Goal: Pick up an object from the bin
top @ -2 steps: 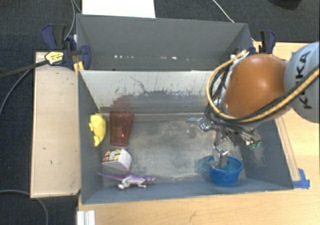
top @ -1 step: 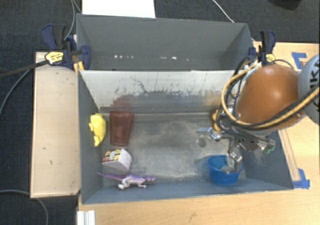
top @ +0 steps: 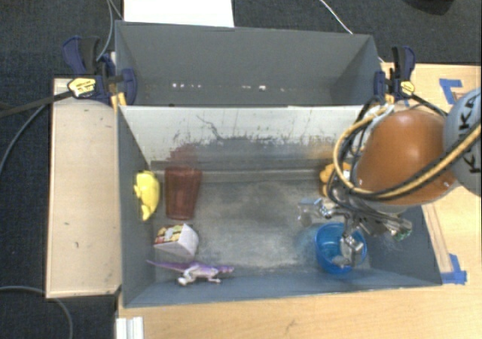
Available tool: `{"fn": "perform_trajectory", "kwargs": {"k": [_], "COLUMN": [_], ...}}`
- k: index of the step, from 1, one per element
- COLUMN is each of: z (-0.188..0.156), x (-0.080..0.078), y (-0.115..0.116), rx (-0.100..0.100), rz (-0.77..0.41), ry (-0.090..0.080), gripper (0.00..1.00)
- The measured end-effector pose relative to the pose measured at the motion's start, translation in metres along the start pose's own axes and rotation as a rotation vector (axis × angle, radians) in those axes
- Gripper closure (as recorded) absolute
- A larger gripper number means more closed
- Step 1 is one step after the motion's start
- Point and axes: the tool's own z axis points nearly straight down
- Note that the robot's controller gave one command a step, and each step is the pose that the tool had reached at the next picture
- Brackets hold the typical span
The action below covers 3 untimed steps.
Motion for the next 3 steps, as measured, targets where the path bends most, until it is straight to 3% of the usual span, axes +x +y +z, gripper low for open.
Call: {"fn": "perform_trajectory", "kwargs": {"k": [1, 3], "z": [0.049, 0.029], "x": [0.008, 0.012], "y": [-0.009, -0.011], "rx": [0.0, 0.001], "rz": [-0.33, -0.312], "ry": [-0.003, -0.005], "gripper": [1.0, 1.0]}}
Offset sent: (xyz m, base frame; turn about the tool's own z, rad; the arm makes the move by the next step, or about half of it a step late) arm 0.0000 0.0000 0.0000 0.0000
